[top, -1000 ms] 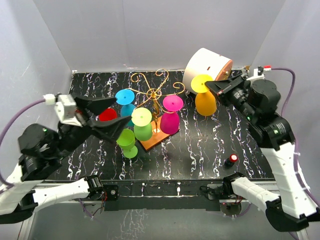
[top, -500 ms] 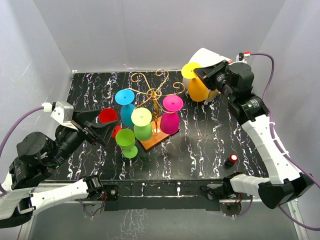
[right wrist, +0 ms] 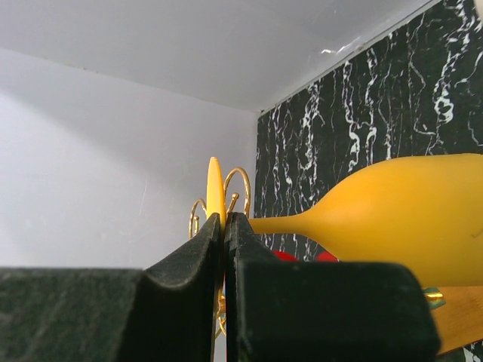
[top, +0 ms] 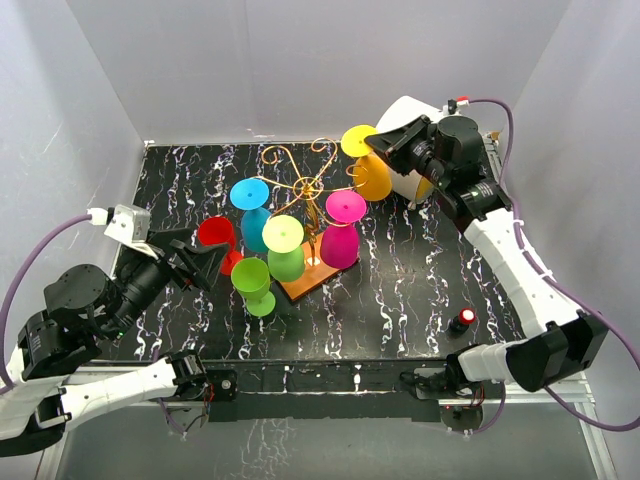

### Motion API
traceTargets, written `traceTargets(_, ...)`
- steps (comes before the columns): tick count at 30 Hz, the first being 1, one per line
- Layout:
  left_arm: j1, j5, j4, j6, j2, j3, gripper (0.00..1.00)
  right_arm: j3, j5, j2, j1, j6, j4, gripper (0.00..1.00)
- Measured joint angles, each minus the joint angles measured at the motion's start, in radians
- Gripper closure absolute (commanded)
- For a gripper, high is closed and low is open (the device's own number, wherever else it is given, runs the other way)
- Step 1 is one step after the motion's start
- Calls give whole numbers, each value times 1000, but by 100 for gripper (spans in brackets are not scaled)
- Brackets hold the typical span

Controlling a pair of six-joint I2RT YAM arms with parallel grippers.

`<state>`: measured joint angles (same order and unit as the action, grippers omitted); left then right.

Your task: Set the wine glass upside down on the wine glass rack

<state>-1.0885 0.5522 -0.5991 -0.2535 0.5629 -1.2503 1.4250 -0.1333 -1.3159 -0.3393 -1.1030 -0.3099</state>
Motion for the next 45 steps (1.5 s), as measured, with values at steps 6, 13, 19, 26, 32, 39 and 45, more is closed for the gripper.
traceTargets(6,0,52,-46,-47,-11,13,15,0,-100,-45,-2,0,7,100)
traceTargets(13,0,88,-70,-78,-17,28,14,0,-174,-52,-2,1,8,100)
traceTargets(19,0,107,-74,-99,-17,38,14,0,-233,-52,-5,2,8,100)
traceTargets(26,0,134,-101,-150,-18,77,14,0,-274,-52,-6,8,8,100)
traceTargets(32,0,184,-140,-209,-17,106,15,0,-315,-52,-6,37,5,100)
traceTargets(39,0,252,-142,-242,-17,113,15,0,-342,-52,-7,81,-34,100)
traceTargets(45,0,280,-143,-268,-17,129,15,0,-336,-33,-7,89,-49,100)
